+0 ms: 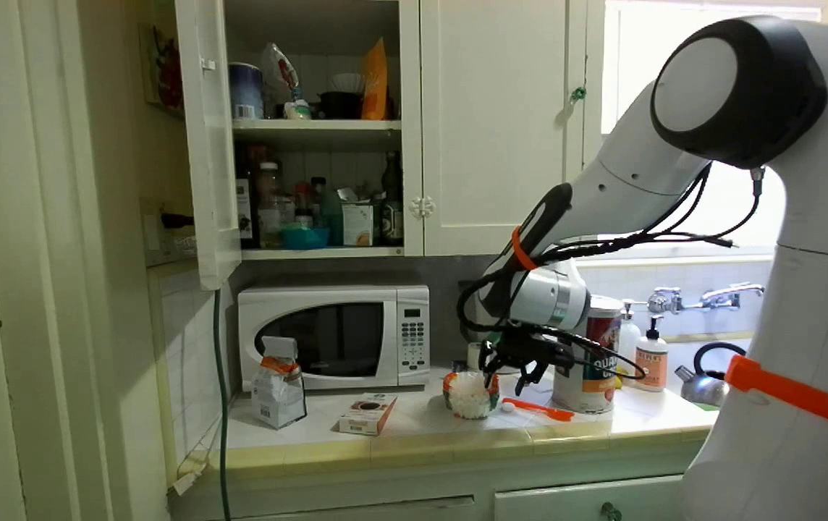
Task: Put the white paper bowls in the open cabinet.
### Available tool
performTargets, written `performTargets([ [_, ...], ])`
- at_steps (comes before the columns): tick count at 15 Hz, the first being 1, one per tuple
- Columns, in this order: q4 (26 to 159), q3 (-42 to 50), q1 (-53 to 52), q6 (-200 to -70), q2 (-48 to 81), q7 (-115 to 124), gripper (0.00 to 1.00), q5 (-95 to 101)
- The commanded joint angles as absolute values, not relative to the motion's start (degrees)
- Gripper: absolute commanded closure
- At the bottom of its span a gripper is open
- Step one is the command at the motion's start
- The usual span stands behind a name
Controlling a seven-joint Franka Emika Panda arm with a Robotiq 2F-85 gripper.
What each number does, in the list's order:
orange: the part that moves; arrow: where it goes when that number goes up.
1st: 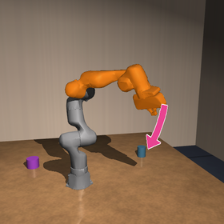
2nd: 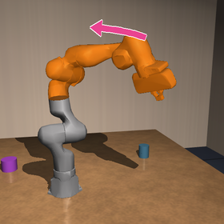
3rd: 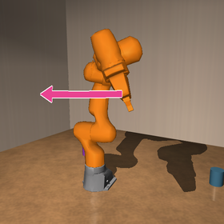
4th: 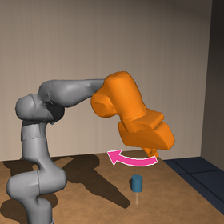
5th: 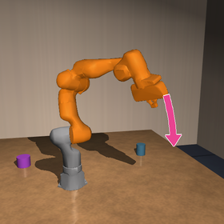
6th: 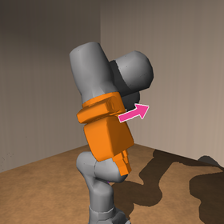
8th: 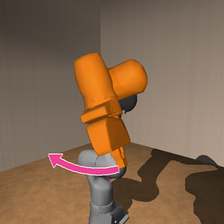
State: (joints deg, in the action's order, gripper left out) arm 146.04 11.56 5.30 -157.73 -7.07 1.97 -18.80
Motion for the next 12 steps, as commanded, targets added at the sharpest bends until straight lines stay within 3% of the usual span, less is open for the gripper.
performTargets([
  [1,145.1,11.8,3.9,-160.7,-3.6,0.7,0.58,-25.4],
  [5,144.3,11.5,3.2,-160.8,-2.6,-2.3,0.58,-30.7],
  [7,144.0,11.5,3.1,-160.6,-2.4,-3.0,0.83,-31.5],
  [8,143.9,11.4,3.1,-160.5,-2.4,-3.5,0.87,-31.7],
  [9,143.9,11.3,3.1,-159.7,-3.0,-3.3,0.97,-31.4],
  [12,144.2,10.4,3.4,-157.0,-5.8,0.6,0.98,-26.5],
])
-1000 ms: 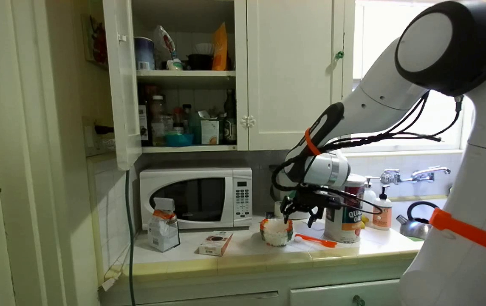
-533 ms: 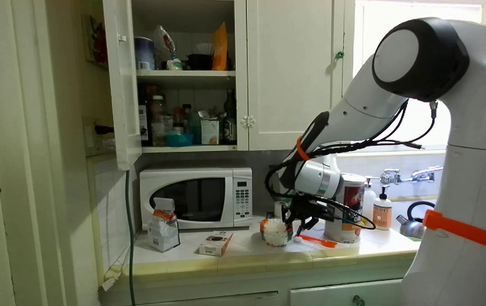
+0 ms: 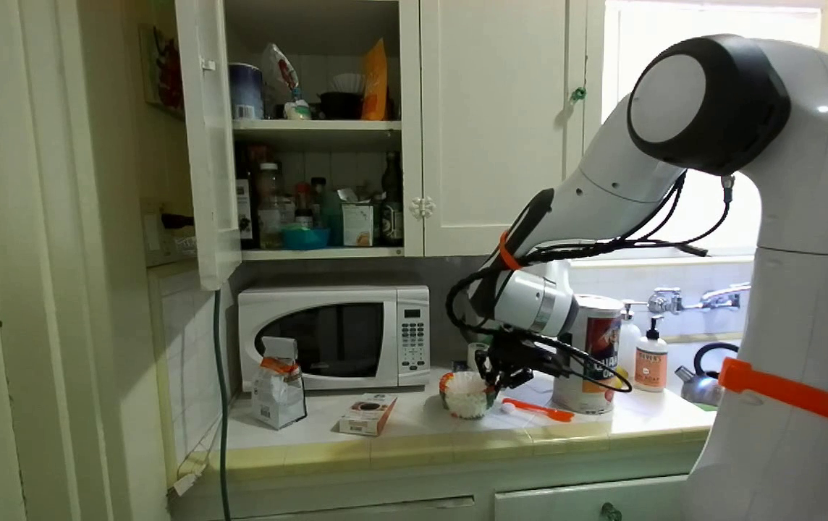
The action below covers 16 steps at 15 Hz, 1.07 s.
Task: Put the white paper bowls in the open cabinet.
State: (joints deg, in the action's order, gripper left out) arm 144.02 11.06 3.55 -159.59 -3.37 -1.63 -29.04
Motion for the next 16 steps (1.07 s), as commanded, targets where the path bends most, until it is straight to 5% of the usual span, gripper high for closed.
performTargets([
  [1,144.5,8.8,4.3,-155.4,-7.6,2.5,0.97,-24.0],
  [10,134.0,1.6,-0.4,-123.3,-23.7,6.6,0.98,-18.8],
  [16,118.3,-1.7,-2.8,-119.1,-21.7,7.5,0.98,-18.1],
])
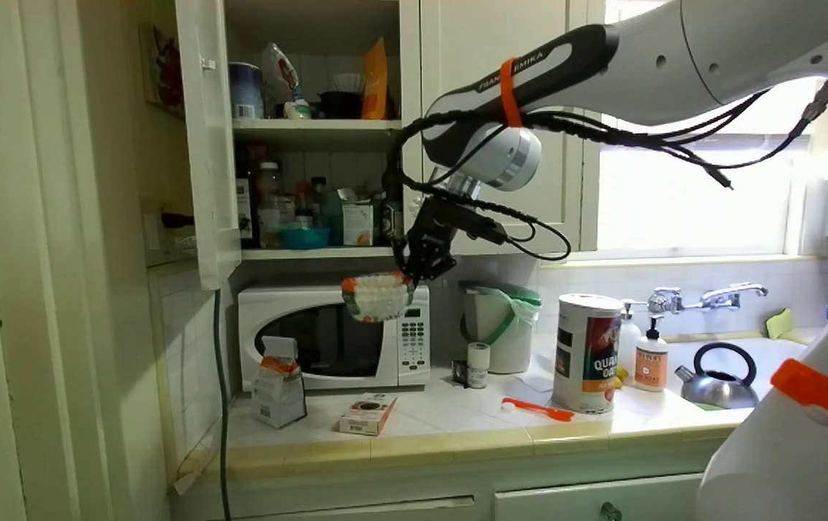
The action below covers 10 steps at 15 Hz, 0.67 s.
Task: Put the white paper bowls in the open cabinet.
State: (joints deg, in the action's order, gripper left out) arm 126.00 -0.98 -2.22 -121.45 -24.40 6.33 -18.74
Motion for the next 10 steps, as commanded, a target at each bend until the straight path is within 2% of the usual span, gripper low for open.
performTargets([
  [1,114.7,-2.2,-2.8,-119.5,-20.3,8.5,0.98,-18.0],
  [8,90.7,-4.3,-2.9,-119.1,-11.2,14.3,0.98,-17.4],
  [9,98.4,-3.9,-3.0,-121.2,-15.1,11.7,0.91,-17.7],
  [10,95.3,-4.1,-3.0,-121.1,-13.8,12.5,0.91,-17.7],
])
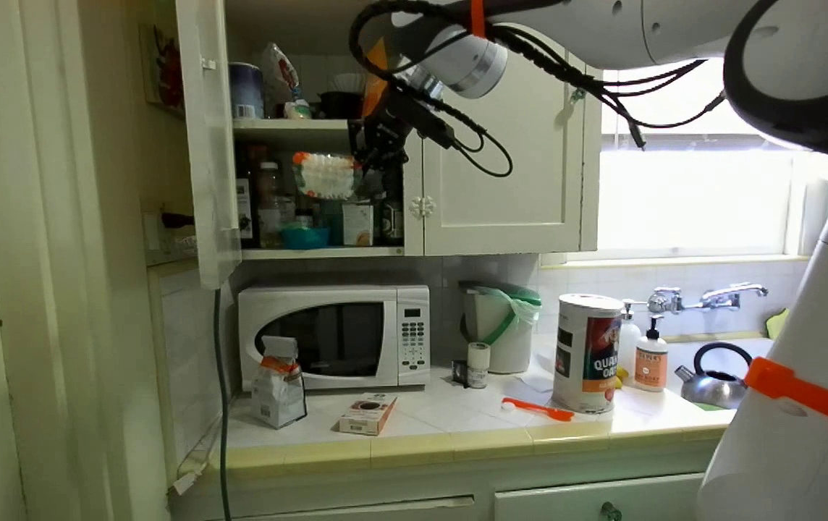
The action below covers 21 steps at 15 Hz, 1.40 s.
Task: Put the white paper bowls in the open cabinet.
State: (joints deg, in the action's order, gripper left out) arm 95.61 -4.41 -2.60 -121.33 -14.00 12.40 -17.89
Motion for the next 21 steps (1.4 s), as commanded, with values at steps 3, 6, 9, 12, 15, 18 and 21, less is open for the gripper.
performTargets([
  [3,92.1,-4.1,-3.0,-121.0,-12.0,13.0,0.91,-17.7],
  [6,91.8,-4.1,-3.0,-121.0,-11.4,13.0,0.98,-17.7],
  [9,89.8,-5.6,-3.0,-125.6,-8.4,11.9,0.98,-12.3],
  [12,84.4,-7.1,-3.5,-133.0,-4.4,12.3,0.98,-7.6],
  [15,77.9,-7.7,-4.3,-141.0,-0.5,13.2,0.98,-5.3],
  [18,70.9,-7.3,-4.5,-147.4,3.1,16.1,0.98,-1.9],
  [21,66.2,-6.8,-4.0,-155.1,6.3,20.9,0.98,1.9],
])
